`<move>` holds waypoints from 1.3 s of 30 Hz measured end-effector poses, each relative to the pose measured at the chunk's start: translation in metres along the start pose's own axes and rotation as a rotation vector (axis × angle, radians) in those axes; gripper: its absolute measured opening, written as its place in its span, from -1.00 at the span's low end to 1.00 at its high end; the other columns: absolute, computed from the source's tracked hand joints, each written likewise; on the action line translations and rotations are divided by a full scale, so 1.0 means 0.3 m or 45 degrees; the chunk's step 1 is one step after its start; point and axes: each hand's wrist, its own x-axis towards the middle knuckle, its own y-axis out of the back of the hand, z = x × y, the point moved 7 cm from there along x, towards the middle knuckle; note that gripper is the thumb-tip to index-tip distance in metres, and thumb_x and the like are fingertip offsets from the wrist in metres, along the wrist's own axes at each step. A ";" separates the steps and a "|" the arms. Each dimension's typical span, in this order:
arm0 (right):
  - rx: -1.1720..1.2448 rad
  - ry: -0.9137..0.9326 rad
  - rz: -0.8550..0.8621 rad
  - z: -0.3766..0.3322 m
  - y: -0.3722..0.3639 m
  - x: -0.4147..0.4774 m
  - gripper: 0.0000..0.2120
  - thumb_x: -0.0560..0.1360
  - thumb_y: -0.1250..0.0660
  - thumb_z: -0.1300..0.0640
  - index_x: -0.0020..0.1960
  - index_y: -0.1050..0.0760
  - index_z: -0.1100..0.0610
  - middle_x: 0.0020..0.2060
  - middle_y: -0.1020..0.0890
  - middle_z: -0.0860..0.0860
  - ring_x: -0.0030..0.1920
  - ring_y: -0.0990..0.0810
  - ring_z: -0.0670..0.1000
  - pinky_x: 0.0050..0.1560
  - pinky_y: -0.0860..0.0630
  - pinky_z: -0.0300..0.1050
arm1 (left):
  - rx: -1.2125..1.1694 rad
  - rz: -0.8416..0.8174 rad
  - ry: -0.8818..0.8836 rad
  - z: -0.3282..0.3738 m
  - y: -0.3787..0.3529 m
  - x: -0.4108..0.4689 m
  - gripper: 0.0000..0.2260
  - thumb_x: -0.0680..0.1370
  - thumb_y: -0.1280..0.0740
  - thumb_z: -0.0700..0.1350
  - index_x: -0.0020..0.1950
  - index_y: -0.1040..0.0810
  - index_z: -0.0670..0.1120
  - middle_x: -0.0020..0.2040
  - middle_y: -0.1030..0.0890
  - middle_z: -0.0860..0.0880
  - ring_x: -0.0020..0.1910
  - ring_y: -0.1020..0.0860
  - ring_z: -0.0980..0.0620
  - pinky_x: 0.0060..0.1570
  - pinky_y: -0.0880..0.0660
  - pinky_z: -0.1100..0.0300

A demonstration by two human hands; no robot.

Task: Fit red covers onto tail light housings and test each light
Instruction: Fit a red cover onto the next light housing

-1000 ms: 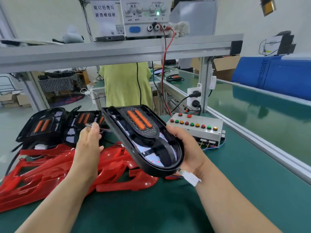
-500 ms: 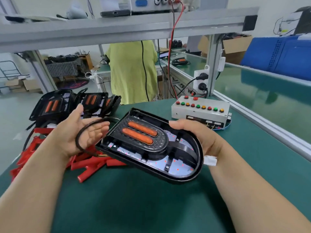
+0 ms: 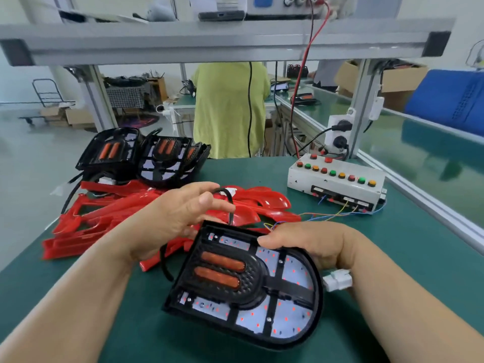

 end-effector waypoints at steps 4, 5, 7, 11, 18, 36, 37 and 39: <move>-0.115 -0.029 0.003 0.020 0.039 -0.045 -0.74 0.51 -0.30 -0.02 -0.11 -0.73 0.08 -0.13 -0.74 -0.02 -0.14 -0.71 -0.09 -0.06 -0.61 -0.19 | 0.180 -0.112 -0.056 0.024 -0.069 -0.007 -0.43 0.46 -0.35 0.30 0.43 -0.36 0.17 0.19 -0.65 0.06 -0.04 -0.60 0.28 -0.13 -0.43 0.45; -0.155 -0.017 0.028 0.021 0.056 -0.059 -0.72 0.45 -0.38 -0.05 -0.07 -0.70 0.14 -0.11 -0.73 0.02 -0.13 -0.70 -0.06 -0.02 -0.61 -0.14 | 0.174 -0.108 -0.037 0.018 -0.081 -0.002 -0.44 0.49 -0.36 0.19 0.46 -0.31 0.15 0.16 -0.67 0.06 -0.06 -0.59 0.27 -0.11 -0.43 0.41; -0.251 0.009 0.081 0.018 0.086 -0.078 -0.40 0.29 -0.54 -0.13 0.04 -0.60 0.37 -0.08 -0.69 0.09 -0.12 -0.66 -0.01 0.08 -0.58 -0.06 | 0.179 -0.053 -0.018 0.011 -0.099 0.009 -0.45 0.54 -0.40 0.03 0.47 -0.27 0.13 0.08 -0.70 0.06 -0.07 -0.61 0.16 -0.13 -0.45 0.35; -0.414 0.036 0.163 0.025 0.123 -0.103 -0.47 0.26 -0.54 -0.10 0.03 -0.65 0.29 -0.08 -0.67 0.12 -0.09 -0.60 0.04 0.11 -0.51 0.01 | 0.279 0.015 -0.023 0.004 -0.114 0.019 -0.41 0.54 -0.42 -0.16 0.49 -0.26 0.12 0.00 -0.71 0.03 0.04 -0.64 0.09 0.04 -0.49 0.31; -0.473 0.039 0.281 0.030 0.167 -0.132 -0.48 0.41 -0.47 -0.11 0.08 -0.59 0.34 -0.11 -0.61 0.24 -0.19 -0.53 0.13 -0.18 -0.47 -0.06 | 0.464 0.465 -0.036 -0.037 0.034 0.037 -0.77 0.63 -0.25 -0.09 0.19 -0.55 0.21 -0.23 -0.69 0.07 -0.38 -0.58 0.16 -0.33 -0.48 0.30; -0.333 0.171 0.244 0.010 0.147 -0.121 -0.67 0.54 -0.28 -0.01 0.01 -0.62 0.26 -0.19 -0.72 0.07 -0.33 -0.65 -0.09 -0.31 -0.55 -0.28 | 0.971 0.985 0.015 0.009 0.187 -0.043 -0.85 0.59 -0.29 -0.01 0.08 -0.64 0.04 0.05 -0.61 0.03 0.06 -0.56 0.01 0.08 -0.49 -0.01; -0.355 0.171 0.253 0.008 0.147 -0.124 -0.64 0.53 -0.29 -0.02 0.02 -0.61 0.28 -0.15 -0.72 0.13 -0.29 -0.65 -0.05 -0.25 -0.58 -0.21 | 0.946 0.956 0.004 0.010 0.190 -0.043 -0.88 0.58 -0.31 -0.02 -0.05 -0.64 0.04 -0.05 -0.62 0.05 -0.06 -0.58 0.07 -0.03 -0.50 0.05; -0.388 0.180 0.271 0.006 0.151 -0.128 -0.55 0.50 -0.34 -0.08 0.07 -0.60 0.33 0.01 -0.67 0.31 -0.13 -0.62 0.09 -0.05 -0.61 0.09 | 0.896 0.826 0.041 -0.002 0.191 -0.042 -0.89 0.54 -0.38 -0.02 -0.18 -0.65 0.11 -0.14 -0.61 0.13 -0.14 -0.55 0.20 -0.13 -0.45 0.20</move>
